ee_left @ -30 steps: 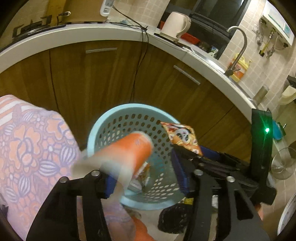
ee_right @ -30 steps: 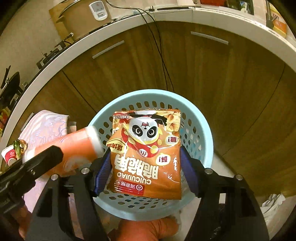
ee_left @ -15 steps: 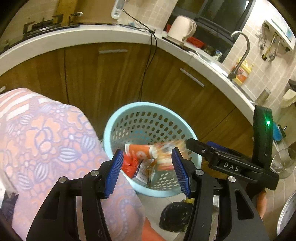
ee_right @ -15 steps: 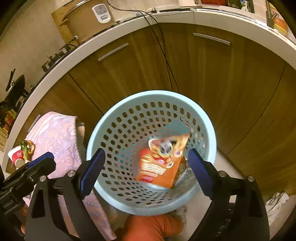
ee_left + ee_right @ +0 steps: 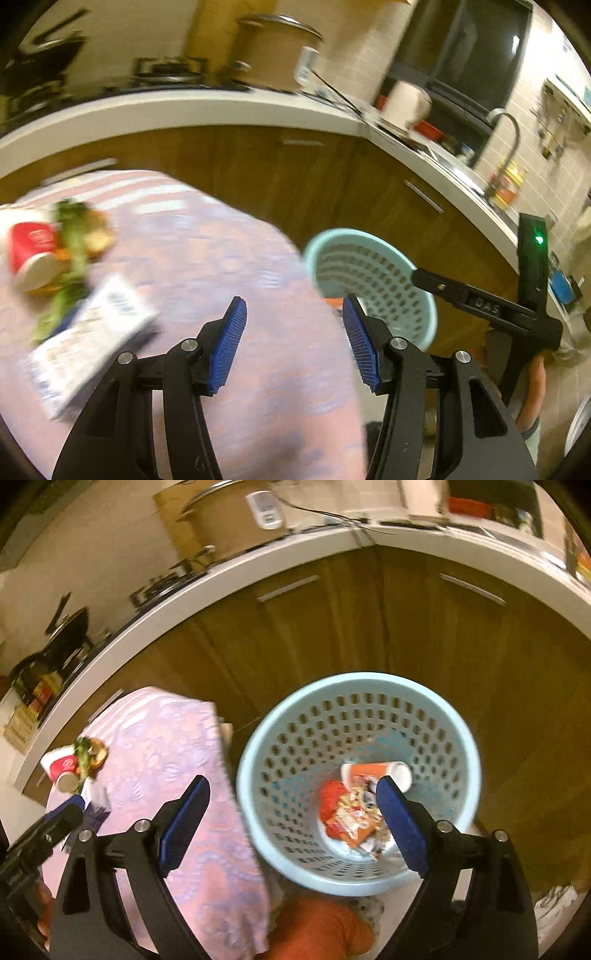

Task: Collect trash
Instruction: 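Move back to the table and grasp the white milk carton with the left tool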

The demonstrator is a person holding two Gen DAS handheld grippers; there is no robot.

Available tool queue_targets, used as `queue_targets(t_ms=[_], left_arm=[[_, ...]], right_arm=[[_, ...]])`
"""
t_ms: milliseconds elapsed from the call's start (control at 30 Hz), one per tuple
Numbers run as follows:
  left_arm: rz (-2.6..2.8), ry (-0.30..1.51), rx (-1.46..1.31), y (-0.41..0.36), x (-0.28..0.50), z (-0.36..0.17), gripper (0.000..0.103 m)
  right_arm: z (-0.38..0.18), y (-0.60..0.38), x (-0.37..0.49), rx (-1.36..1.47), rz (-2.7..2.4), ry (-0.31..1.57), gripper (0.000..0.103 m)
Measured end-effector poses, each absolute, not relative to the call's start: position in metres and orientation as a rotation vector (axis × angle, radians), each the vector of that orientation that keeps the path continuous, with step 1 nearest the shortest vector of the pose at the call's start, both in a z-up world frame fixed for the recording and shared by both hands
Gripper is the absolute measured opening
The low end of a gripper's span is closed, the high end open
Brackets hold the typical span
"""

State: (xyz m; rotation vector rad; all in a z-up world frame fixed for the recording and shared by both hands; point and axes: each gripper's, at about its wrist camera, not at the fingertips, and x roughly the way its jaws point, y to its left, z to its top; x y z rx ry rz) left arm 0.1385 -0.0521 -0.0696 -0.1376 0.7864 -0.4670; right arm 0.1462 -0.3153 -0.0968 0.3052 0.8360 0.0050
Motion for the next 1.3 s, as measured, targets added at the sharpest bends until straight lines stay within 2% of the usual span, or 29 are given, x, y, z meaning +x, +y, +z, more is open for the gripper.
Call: queue_targets(t_ms=[167, 267, 533, 733, 1000, 1233, 1267, 1300], left_arm=[[-0.328, 0.741, -0.175, 0.012, 0.124, -0.063, 0.053], [-0.252, 0.726, -0.225, 0.053, 0.117, -0.064, 0.056], [-0.13, 0.773, -0.304, 0.117, 0.103, -0.091, 0.056], [-0.187, 0.832, -0.334, 0.112, 0.101, -0.11, 0.056], [-0.478, 0.849, -0.383, 0.072, 0.098, -0.112, 0.056], [-0.415, 0.797, -0.281, 0.061, 0.087, -0.099, 0.056], [-0.39, 0.782, -0.278, 0.065, 0.088, -0.096, 0.059], [-0.381, 0.774, -0.277, 0.067, 0.09, -0.094, 0.066]], right_arm=[[-0.096, -0.266, 0.148, 0.247, 0.07, 0.834, 0.087], [-0.105, -0.23, 0.149, 0.24, 0.106, 0.833, 0.087], [-0.118, -0.137, 0.153, 0.08, 0.112, 0.776, 0.087], [-0.131, -0.128, 0.16, 0.073, 0.085, 0.811, 0.087], [-0.128, -0.161, 0.159, 0.158, 0.035, 0.809, 0.087], [-0.12, -0.18, 0.158, 0.177, 0.018, 0.797, 0.087], [-0.119, -0.181, 0.158, 0.176, 0.017, 0.793, 0.087], [-0.117, -0.181, 0.157, 0.176, 0.016, 0.791, 0.087]])
